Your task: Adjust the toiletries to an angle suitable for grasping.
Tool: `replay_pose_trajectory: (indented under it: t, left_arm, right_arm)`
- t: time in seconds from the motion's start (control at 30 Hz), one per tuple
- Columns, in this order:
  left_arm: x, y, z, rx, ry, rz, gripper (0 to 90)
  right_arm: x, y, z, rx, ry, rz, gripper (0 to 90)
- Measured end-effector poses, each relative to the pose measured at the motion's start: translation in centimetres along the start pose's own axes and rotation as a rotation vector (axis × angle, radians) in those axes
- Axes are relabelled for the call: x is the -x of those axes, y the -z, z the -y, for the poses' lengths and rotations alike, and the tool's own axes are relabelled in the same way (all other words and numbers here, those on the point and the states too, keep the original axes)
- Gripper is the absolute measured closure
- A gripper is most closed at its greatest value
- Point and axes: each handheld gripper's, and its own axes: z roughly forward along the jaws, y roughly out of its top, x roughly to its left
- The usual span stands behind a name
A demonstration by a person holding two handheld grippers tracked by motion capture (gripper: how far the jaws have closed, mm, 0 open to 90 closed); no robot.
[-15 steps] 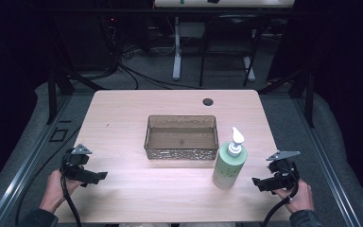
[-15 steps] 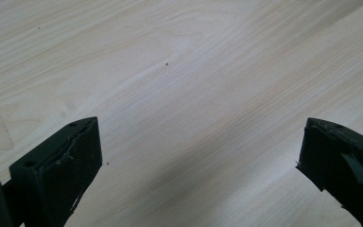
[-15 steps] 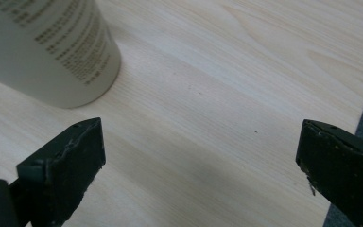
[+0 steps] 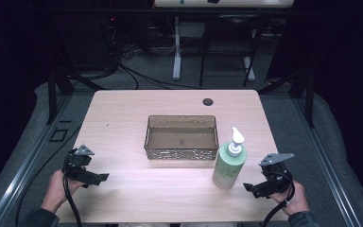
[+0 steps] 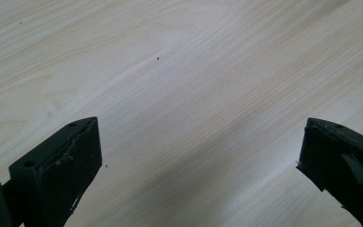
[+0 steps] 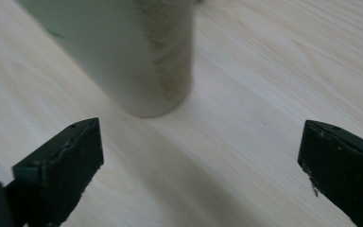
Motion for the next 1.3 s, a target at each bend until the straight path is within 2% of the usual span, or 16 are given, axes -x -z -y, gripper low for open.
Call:
replay_pose_trajectory:
  t: [0.07,0.1,0.23,0.3,0.4,0.43,0.5,0.6,0.73,0.9,0.97,1.03,1.07,1.13,1.17,1.3]
  left_arm:
    - [-0.1,0.0,0.0,0.006,0.010,0.005,0.1]
    - [-0.1,-0.1,0.0,0.006,0.012,0.008,0.0]
    - [-0.2,-0.3,0.0,0.000,0.008,0.009,0.0]
    - [-0.1,-0.3,-0.1,-0.001,0.011,0.014,0.0]
    - [-0.1,-0.3,-0.2,0.004,0.012,0.015,0.0]
    - [-0.1,-0.3,-0.2,0.006,0.015,0.015,0.0]
    - [-0.2,-0.4,-0.2,0.004,0.012,0.015,0.0]
    - [-0.2,-0.5,-0.3,0.004,0.016,0.017,0.0]
    - [-0.1,-0.6,-0.5,0.007,0.013,0.017,0.0]
    - [0.0,-0.7,-0.8,0.012,0.010,0.022,0.0]
    - [0.0,-0.8,-0.9,0.012,0.010,0.026,0.0]
    - [0.1,-0.8,-1.0,0.015,0.006,0.025,0.0]
    - [0.2,-0.7,-1.0,0.018,0.006,0.028,0.0]
    - [0.3,-0.7,-1.2,0.021,0.000,0.025,0.0]
    - [0.4,-0.6,-1.2,0.024,-0.002,0.022,0.0]
    - [0.4,-0.5,-1.2,0.031,0.001,0.020,0.0]
  right_arm:
    - [-0.6,-0.1,-0.3,0.005,0.032,-0.029,0.0]
    - [-1.0,-0.3,-0.5,0.011,0.044,-0.062,0.0]
    - [-1.6,-0.3,-0.9,0.035,0.056,-0.087,0.0]
    - [-2.1,-0.1,-1.5,0.082,0.059,-0.124,0.0]
    - [-2.4,0.0,-1.8,0.114,0.060,-0.138,0.0]
    - [-2.8,0.1,-2.2,0.148,0.062,-0.150,0.0]
    - [-2.9,0.1,-2.3,0.154,0.066,-0.154,0.0]
    - [-3.1,0.3,-3.0,0.194,0.071,-0.158,0.0]
    - [-3.4,0.4,-3.7,0.234,0.070,-0.130,0.0]
    - [-3.2,0.5,-4.6,0.292,0.032,-0.144,0.0]
    - [-3.2,0.6,-4.9,0.320,0.006,-0.138,0.0]
    - [-3.1,0.7,-4.9,0.328,0.005,-0.122,0.0]
    - [-3.1,0.8,-5.0,0.338,-0.005,-0.130,0.1]
    - [-3.1,1.1,-5.1,0.359,-0.006,-0.122,3.2]
    - [-3.1,1.3,-5.2,0.376,-0.006,-0.124,9.7]
    - [-3.2,1.4,-5.3,0.375,-0.005,-0.116,10.2]
